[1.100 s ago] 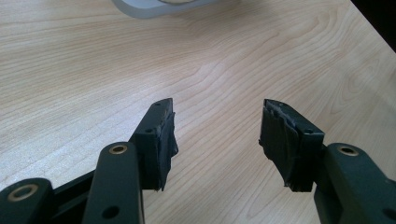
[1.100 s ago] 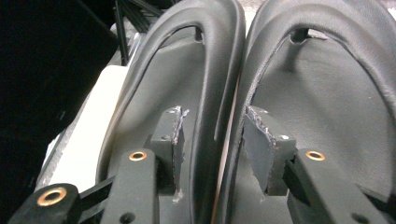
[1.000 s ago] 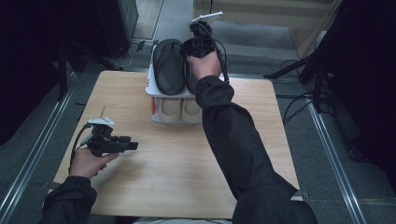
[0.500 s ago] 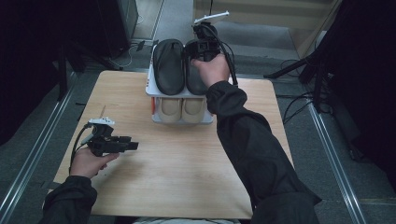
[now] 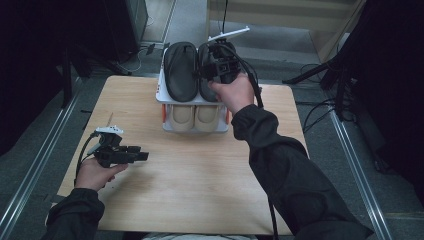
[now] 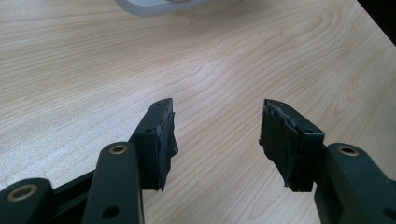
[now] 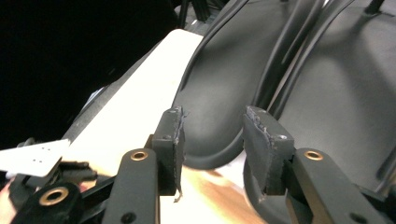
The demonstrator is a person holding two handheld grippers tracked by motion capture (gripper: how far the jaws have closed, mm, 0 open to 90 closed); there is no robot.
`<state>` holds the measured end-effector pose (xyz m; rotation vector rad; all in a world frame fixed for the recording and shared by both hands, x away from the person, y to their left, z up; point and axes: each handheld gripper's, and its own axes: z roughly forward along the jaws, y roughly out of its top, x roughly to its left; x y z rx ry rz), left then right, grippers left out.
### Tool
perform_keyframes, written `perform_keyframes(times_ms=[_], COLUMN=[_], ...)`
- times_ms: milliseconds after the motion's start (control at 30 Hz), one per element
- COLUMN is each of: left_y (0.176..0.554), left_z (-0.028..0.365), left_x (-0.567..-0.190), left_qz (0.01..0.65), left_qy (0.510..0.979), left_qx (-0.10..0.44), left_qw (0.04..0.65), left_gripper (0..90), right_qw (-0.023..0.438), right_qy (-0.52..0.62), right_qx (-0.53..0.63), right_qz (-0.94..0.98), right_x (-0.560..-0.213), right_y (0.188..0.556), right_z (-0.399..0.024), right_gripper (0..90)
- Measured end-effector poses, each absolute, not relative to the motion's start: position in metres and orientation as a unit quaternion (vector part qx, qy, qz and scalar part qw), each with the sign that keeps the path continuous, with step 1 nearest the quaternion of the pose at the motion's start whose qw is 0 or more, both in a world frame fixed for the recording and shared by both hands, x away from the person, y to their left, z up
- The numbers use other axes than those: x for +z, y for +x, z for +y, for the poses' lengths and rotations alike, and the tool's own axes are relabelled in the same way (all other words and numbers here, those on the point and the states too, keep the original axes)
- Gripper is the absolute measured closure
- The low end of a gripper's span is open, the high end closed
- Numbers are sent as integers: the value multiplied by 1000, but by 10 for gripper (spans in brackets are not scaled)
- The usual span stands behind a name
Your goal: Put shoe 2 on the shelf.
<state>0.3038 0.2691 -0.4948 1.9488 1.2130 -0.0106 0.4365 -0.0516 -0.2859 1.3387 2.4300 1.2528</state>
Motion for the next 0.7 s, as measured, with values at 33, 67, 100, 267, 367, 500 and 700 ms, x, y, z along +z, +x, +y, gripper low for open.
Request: perform_keyframes(times_ms=[33, 67, 100, 267, 367, 500, 700], left_y=[304, 304, 304, 304, 303, 304, 304], left_z=[269, 269, 269, 269, 270, 269, 269], left_x=[-495, -495, -495, -495, -495, -495, -496], left_qz=[482, 482, 481, 480, 481, 481, 481], left_qy=[774, 774, 774, 775, 775, 775, 776], left_qx=[-4, -4, -3, -4, -4, -4, -3], left_qw=[411, 411, 411, 410, 410, 410, 408], left_gripper=[451, 451, 451, 451, 451, 451, 451], right_qw=[48, 51, 48, 38, 35, 39, 35], right_qy=[436, 430, 429, 415, 406, 380, 371], right_qx=[412, 414, 415, 417, 419, 432, 437], right_qz=[798, 801, 801, 808, 811, 817, 819], right_x=[-287, -288, -289, -300, -308, -317, -333], right_y=[433, 430, 426, 411, 401, 392, 377], right_z=[-52, -53, -53, -57, -61, -67, -76], right_gripper=[596, 590, 588, 582, 579, 573, 552])
